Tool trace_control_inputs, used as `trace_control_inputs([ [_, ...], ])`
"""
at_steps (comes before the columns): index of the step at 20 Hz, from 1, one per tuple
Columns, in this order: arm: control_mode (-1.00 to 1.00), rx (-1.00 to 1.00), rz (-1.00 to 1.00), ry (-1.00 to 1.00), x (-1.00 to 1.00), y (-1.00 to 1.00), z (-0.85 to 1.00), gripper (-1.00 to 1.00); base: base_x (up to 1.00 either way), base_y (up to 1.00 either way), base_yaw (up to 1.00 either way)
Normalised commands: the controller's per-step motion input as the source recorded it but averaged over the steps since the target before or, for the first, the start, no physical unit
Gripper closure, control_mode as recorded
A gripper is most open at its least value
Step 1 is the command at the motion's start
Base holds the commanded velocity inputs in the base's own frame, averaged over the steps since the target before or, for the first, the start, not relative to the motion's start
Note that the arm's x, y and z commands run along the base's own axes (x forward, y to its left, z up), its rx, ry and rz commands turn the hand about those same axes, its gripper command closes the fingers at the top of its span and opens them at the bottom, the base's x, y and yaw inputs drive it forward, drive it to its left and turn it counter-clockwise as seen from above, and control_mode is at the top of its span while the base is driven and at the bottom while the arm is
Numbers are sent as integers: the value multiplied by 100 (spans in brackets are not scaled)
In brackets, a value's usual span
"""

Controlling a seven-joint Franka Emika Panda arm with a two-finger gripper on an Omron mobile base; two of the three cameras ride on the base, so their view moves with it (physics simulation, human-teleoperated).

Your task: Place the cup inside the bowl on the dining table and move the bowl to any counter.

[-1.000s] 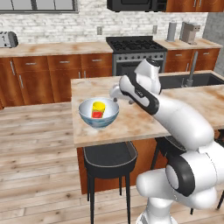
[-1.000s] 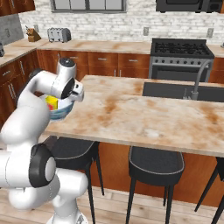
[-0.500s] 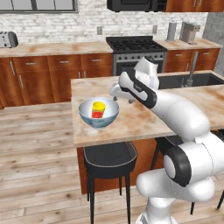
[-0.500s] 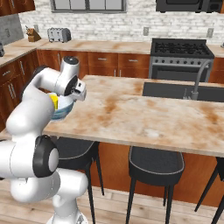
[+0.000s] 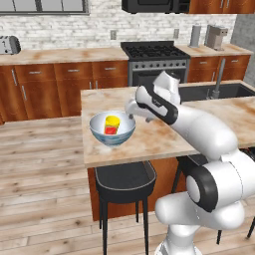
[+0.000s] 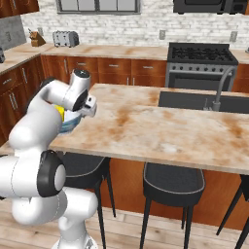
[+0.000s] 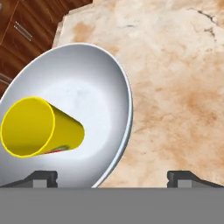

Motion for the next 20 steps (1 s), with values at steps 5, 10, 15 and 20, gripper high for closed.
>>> trace_control_inputs([
  [5,-100,3,0,0,0,0,-23,-100,0,0,0],
  [10,-100,1,0,3,0,0,-20,-100,0,0,0],
  [15,-100,0,0,5,5,0,-12,-100,0,0,0],
  [20,-100,0,0,8,30,0,0,-100,0,0,0],
])
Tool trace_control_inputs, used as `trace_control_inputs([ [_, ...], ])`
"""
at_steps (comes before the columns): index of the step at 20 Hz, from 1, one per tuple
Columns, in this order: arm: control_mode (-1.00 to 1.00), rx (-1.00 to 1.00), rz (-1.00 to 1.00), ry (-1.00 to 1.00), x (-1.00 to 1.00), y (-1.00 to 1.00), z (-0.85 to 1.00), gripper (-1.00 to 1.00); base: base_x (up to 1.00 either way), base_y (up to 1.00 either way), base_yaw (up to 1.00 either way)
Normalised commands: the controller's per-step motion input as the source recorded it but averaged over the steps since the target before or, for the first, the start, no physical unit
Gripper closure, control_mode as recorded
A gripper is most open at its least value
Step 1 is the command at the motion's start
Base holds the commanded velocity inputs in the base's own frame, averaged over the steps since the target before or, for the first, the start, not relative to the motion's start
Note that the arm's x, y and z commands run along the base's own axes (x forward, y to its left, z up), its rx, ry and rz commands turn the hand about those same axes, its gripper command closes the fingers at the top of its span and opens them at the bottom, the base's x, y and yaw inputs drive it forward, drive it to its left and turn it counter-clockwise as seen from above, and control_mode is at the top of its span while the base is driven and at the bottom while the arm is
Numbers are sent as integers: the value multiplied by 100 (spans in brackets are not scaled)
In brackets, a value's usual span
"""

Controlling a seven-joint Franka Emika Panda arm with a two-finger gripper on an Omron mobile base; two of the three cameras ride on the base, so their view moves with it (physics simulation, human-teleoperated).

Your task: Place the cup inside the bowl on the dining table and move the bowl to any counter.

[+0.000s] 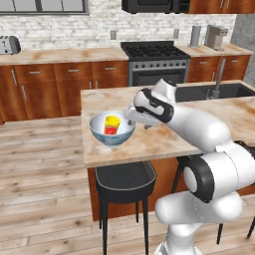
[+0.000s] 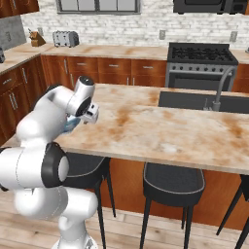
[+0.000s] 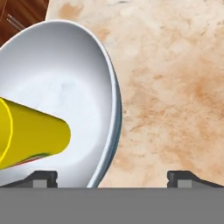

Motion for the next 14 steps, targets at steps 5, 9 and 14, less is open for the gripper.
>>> trace_control_inputs([
  [5,-100,0,0,9,35,0,0,-100,0,0,0],
  [9,-100,0,0,8,31,0,0,-100,0,0,0],
  [14,-100,0,0,7,23,0,-1,-100,0,0,0],
])
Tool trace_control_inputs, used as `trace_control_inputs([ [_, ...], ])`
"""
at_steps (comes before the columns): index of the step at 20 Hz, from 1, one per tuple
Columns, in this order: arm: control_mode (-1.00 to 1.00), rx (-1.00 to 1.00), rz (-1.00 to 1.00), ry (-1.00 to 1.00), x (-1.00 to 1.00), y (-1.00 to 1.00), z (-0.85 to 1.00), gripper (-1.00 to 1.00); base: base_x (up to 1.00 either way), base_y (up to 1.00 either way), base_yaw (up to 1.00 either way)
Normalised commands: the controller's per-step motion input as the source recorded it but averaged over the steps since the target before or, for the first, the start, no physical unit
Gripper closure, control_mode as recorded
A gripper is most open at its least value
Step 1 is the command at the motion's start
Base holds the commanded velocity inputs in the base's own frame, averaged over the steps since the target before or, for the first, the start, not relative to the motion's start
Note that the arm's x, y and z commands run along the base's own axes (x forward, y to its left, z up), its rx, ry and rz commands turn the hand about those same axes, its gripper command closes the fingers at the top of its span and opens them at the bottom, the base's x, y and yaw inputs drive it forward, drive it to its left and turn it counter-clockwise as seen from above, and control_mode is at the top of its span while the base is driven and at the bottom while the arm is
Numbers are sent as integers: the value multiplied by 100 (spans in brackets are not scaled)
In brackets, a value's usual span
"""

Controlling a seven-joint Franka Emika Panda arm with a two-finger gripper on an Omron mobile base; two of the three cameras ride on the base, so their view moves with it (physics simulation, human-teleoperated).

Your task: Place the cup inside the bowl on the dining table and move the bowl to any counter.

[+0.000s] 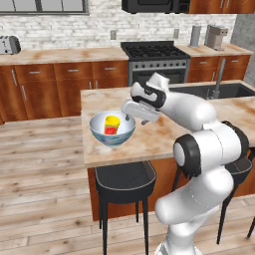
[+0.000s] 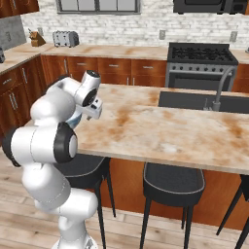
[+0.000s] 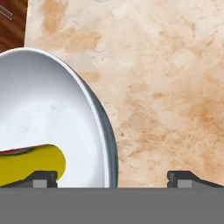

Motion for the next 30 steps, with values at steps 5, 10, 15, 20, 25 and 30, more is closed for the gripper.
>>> trace_control_inputs([
  [5,-100,0,0,3,13,0,-8,-100,0,0,0],
  [10,-100,0,0,2,2,0,-11,-100,0,0,0],
  [15,-100,0,0,1,0,0,-12,-100,0,0,0],
  [20,-100,0,0,0,0,0,-11,-100,0,0,0],
  [25,-100,0,0,0,0,4,-6,-100,0,0,0],
  [30,-100,0,0,0,0,8,-3,-100,0,0,0],
])
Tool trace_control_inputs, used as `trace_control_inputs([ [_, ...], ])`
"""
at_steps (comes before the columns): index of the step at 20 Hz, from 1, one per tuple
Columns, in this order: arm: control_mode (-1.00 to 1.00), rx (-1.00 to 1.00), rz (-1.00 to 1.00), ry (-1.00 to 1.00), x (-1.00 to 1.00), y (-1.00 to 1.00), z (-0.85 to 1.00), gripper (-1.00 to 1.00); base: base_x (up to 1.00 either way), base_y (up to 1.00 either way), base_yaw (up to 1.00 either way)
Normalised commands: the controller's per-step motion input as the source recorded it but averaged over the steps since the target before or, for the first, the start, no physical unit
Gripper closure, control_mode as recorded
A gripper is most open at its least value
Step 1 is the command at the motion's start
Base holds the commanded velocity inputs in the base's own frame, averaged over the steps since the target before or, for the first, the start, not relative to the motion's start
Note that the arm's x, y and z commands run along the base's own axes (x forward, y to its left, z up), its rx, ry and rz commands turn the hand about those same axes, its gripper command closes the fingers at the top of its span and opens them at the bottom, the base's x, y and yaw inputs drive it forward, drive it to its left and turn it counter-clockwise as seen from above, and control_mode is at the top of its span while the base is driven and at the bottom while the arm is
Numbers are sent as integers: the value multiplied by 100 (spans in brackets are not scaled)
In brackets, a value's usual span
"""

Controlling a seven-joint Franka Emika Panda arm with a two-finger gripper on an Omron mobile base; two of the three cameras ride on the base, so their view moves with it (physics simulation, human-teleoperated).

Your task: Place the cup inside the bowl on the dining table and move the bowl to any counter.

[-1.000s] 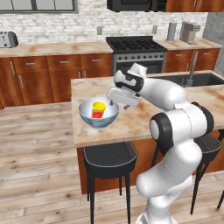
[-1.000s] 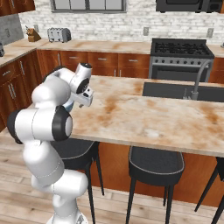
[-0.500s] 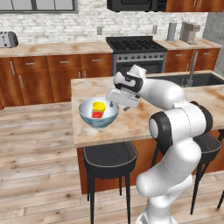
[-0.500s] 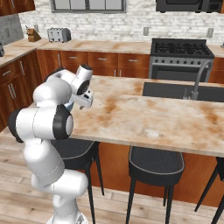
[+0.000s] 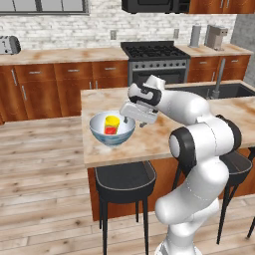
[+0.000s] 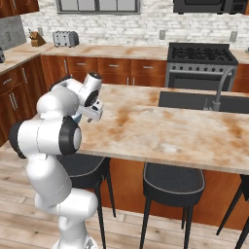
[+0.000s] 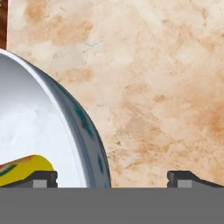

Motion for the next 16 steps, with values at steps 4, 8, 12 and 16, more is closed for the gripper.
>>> trace_control_inputs([
  [4,-100,1,0,0,0,2,-5,-100,0,0,0],
  [8,-100,0,0,2,0,0,-16,-100,0,0,0],
  [12,-100,0,0,2,0,0,-19,-100,0,0,0],
  [16,-100,0,0,3,0,0,-2,-100,0,0,0],
])
